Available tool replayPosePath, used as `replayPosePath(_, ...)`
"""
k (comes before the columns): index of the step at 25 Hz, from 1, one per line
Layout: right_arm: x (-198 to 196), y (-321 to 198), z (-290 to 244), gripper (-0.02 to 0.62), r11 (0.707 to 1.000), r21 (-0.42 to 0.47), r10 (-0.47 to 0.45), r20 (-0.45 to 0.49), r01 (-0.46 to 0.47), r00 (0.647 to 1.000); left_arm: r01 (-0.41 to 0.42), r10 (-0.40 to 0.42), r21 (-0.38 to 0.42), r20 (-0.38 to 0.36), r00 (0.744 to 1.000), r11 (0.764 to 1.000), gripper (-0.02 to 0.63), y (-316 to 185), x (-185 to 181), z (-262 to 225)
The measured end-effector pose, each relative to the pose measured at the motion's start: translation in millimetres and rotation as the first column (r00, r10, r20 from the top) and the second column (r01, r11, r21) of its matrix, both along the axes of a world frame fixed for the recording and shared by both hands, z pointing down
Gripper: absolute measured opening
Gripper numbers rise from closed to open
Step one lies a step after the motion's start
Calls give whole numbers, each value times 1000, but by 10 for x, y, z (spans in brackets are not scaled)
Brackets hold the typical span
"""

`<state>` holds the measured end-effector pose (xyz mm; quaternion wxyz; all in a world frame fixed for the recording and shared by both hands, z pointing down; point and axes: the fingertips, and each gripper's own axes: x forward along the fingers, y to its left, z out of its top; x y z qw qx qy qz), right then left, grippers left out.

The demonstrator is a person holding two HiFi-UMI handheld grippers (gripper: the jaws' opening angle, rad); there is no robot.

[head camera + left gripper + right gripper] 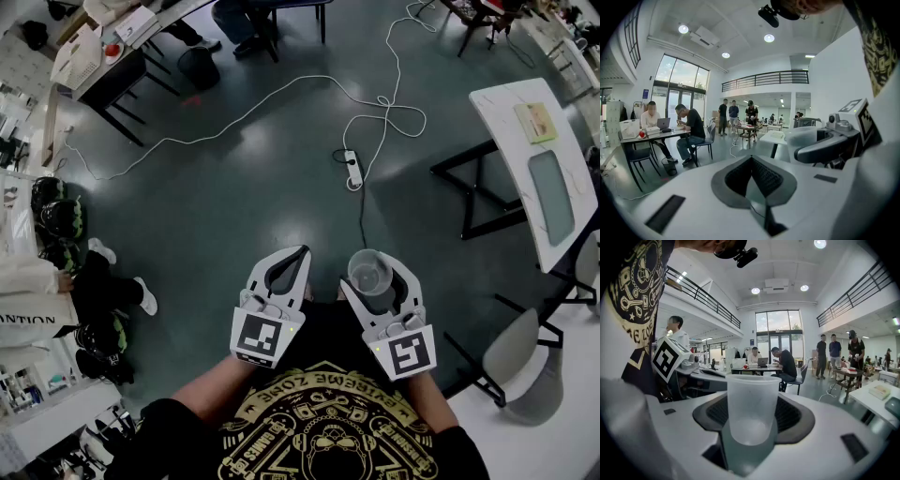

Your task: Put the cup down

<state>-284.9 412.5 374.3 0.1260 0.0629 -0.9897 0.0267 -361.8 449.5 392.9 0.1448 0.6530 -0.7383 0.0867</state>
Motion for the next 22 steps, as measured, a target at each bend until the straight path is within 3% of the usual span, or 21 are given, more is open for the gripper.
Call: replayPosePath(22,-139,144,-59,279,998,9,61,25,-62,998,-3,3,40,-5,1000,999,3,220,-190,-45)
